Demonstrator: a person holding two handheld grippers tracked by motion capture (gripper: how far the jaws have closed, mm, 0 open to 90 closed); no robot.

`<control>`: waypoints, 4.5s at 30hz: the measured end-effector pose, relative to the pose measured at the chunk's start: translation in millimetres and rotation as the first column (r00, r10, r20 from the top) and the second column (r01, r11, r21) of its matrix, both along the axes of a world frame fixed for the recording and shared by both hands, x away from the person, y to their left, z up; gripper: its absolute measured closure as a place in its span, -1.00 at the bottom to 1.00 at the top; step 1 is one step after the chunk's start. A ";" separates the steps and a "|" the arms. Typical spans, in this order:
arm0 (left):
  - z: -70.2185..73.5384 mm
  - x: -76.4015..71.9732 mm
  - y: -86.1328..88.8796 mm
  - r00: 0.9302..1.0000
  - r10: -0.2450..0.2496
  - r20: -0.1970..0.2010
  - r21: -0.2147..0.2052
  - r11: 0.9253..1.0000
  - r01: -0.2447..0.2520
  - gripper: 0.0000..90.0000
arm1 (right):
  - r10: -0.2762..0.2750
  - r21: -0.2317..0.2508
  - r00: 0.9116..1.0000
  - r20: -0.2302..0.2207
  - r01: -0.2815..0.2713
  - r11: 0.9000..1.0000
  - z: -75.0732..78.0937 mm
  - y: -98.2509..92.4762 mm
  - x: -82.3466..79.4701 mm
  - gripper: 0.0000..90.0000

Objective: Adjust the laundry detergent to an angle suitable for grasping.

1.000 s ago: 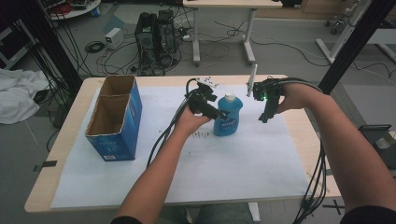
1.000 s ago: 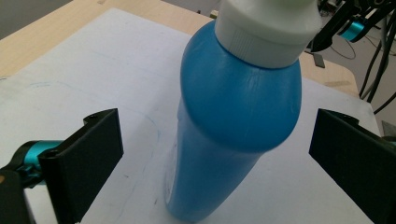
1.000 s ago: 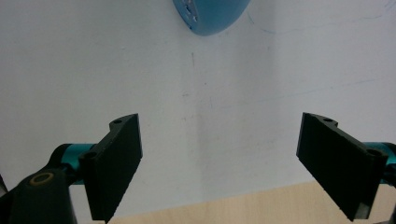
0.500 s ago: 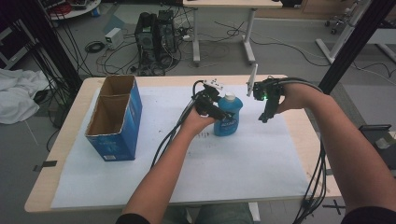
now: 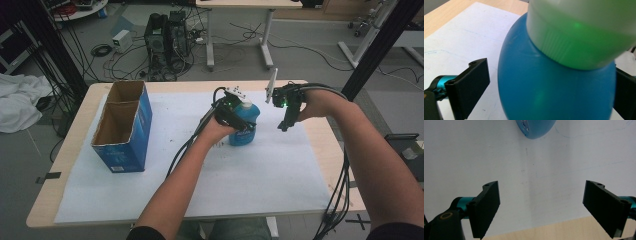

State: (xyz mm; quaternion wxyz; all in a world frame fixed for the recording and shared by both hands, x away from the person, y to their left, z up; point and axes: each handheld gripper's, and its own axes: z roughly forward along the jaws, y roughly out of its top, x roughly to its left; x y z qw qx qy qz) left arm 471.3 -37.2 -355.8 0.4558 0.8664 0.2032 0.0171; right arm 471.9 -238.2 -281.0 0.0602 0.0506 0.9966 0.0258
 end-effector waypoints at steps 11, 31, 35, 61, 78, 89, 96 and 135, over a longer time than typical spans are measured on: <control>-0.6 3.5 2.8 1.000 0.005 -0.001 0.007 1.000 -0.005 -0.76 | -0.025 0.010 1.000 -0.005 0.025 1.000 -1.4 0.5 -0.5 -0.71; 3.8 0.7 2.5 0.999 0.003 0.054 0.034 0.999 -0.005 -0.32 | -0.027 0.022 1.000 0.005 0.027 0.999 -0.2 -1.5 -1.7 -0.71; 3.0 -1.3 0.8 0.999 0.015 0.040 0.019 1.000 -0.016 -0.27 | -0.028 0.019 1.000 0.003 0.028 0.999 -0.1 -2.2 -2.3 -0.71; 7.2 -9.9 -1.3 0.986 -0.013 0.165 0.102 0.995 -0.004 -0.01 | -0.006 0.008 1.000 0.010 0.006 1.000 -0.6 -5.7 -2.3 -0.70; 36.8 -20.2 23.3 0.983 -0.093 0.156 0.063 0.995 0.084 -0.01 | -0.026 0.025 1.000 0.006 0.026 0.999 -2.5 -3.3 -5.9 -0.70; 51.3 -25.6 49.5 0.956 -0.248 0.154 0.103 0.967 0.234 -0.01 | -0.023 0.025 1.000 0.007 0.023 0.999 -1.3 1.3 -10.2 -0.70; 51.6 -29.0 61.8 0.932 -0.334 0.144 0.124 0.940 0.317 -0.01 | 0.022 0.002 0.999 0.024 -0.022 1.000 0.9 -0.3 -9.5 -0.70; 18.8 -16.9 98.2 0.879 -0.464 0.114 0.074 0.886 0.458 -0.01 | -0.008 0.007 1.000 0.010 0.008 1.000 -3.4 5.9 -12.8 -0.70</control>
